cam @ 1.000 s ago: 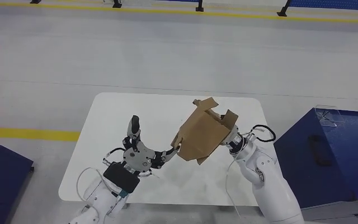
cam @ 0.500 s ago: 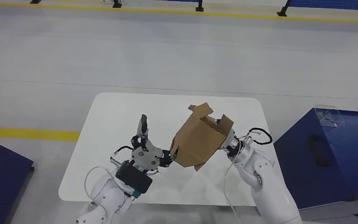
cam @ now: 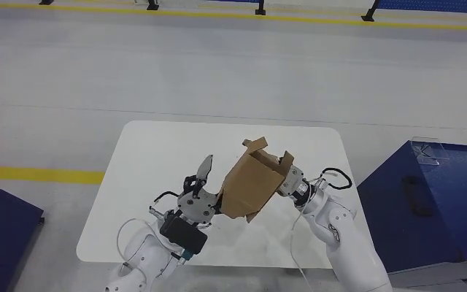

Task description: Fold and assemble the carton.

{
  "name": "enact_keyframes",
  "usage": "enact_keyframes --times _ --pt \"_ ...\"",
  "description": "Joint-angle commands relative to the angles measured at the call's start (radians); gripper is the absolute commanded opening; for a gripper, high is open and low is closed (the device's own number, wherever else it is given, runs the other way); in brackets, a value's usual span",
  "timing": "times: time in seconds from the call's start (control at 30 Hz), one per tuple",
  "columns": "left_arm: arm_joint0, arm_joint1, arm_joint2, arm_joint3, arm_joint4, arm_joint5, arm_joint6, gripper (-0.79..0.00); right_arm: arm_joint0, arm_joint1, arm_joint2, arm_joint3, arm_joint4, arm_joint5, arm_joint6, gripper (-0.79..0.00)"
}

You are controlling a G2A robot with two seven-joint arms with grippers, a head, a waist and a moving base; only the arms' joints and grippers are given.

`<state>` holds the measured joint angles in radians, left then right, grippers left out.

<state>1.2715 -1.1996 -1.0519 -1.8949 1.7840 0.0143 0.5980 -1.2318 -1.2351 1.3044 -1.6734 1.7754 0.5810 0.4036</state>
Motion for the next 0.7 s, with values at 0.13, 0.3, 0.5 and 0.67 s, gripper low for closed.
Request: enact_keyframes --times 0.13,0.3,0.5,0.67 --pt "0.005 -0.004 -0.003 -0.001 0.009 -0.001 -0.018 -0.785 -0.001 0.0 -0.001 0.002 -0.001 0.0 -0.006 0.0" --pt "0.005 -0.004 -0.002 -0.001 0.011 0.002 -0.017 -0.785 -0.001 0.0 -0.001 0.002 -0.001 0.0 -0.006 0.0" --pt "0.005 -0.004 -0.002 -0.001 0.011 0.002 -0.017 -0.785 -0.001 0.0 -0.001 0.002 -0.001 0.0 -0.006 0.0" --pt "0.009 -0.005 -0.007 0.003 0.003 0.007 -0.036 -0.785 0.009 0.009 0.063 0.04 -0.104 -0.06 0.023 0.0"
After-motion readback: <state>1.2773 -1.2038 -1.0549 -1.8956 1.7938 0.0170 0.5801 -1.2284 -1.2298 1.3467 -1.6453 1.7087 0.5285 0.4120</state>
